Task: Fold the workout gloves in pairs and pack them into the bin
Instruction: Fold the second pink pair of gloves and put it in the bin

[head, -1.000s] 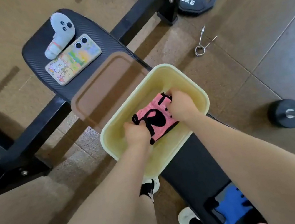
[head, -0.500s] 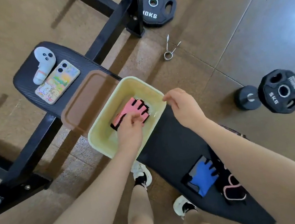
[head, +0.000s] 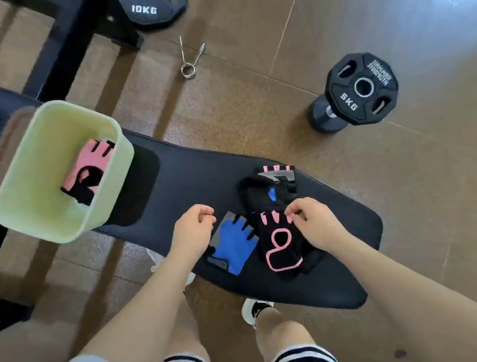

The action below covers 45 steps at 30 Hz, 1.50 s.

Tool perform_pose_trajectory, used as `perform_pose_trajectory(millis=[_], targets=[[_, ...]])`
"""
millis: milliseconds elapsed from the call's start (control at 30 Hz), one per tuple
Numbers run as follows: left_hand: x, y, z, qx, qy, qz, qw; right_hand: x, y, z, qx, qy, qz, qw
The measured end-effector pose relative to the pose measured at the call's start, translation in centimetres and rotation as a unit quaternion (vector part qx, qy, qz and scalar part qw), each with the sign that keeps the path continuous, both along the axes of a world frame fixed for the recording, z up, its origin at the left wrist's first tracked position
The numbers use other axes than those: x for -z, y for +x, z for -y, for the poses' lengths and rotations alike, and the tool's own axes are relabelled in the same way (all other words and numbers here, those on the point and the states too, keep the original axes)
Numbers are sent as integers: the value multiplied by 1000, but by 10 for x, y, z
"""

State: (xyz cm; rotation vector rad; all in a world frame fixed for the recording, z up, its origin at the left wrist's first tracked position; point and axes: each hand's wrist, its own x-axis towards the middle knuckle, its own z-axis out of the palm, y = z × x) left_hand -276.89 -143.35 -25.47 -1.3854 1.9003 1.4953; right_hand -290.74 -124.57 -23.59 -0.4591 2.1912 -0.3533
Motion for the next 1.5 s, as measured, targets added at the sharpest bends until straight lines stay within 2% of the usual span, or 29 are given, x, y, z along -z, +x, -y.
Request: perform_pose_trajectory(millis=[100, 167, 267, 333, 433, 533, 633, 700, 800, 867, 933, 1000, 1100, 1167, 1200, 1267, 1333, 1400, 1500], targets=[[28, 10, -35, -26, 0, 39, 999, 27, 12, -38, -56, -9, -5, 998], [43, 18, -51, -17, -7, 60, 998, 45, 23, -53, -133, -6, -14, 991], [59, 30, -67, 6, -22, 85, 996, 69, 41, -64, -304, -15, -37, 952], [66, 35, -72, 27, -45, 97, 994, 85, 52, -71, -378, 12, -77, 923], [80, 47, -74, 33, -94, 104, 989, 104, 61, -75, -399, 47, -145, 904], [95, 59, -71, -16, -111, 127, 986, 117, 61, -76, -406, 22, -210, 889], [98, 65, -72, -51, -117, 135, 982, 119, 56, -69, -363, -37, -226, 903], [88, 61, -73, -16, -148, 83, 985, 107, 51, -58, -305, -85, -221, 923], [53, 43, -71, 75, -135, -80, 985, 74, 46, -38, -235, -129, -232, 935], [24, 30, -66, 162, -109, -161, 967, 50, 44, -22, -214, -173, -196, 941], [1, 23, -58, 267, -129, -215, 930, 25, 45, -5, -158, -227, -138, 951], [-18, 26, -48, 302, -157, -218, 915, 2, 50, 16, -59, -245, -61, 966], [-32, 42, -28, 243, -223, -180, 927, -22, 61, 47, 73, -277, 82, 955], [-33, 60, -11, 210, -253, -152, 932, -22, 68, 63, 132, -288, 119, 941], [-32, 70, -3, 176, -245, -143, 943, -18, 70, 69, 149, -281, 107, 942], [-30, 90, 11, 77, -201, -114, 970, 2, 74, 75, 130, -223, 45, 965], [-24, 108, 21, 20, -186, -70, 980, 31, 82, 74, 80, -120, 13, 989], [-13, 123, 29, -2, -197, -45, 979, 61, 95, 70, 46, -40, 44, 997], [6, 139, 36, -51, -205, -24, 977, 98, 117, 61, -55, 22, 66, 996]])
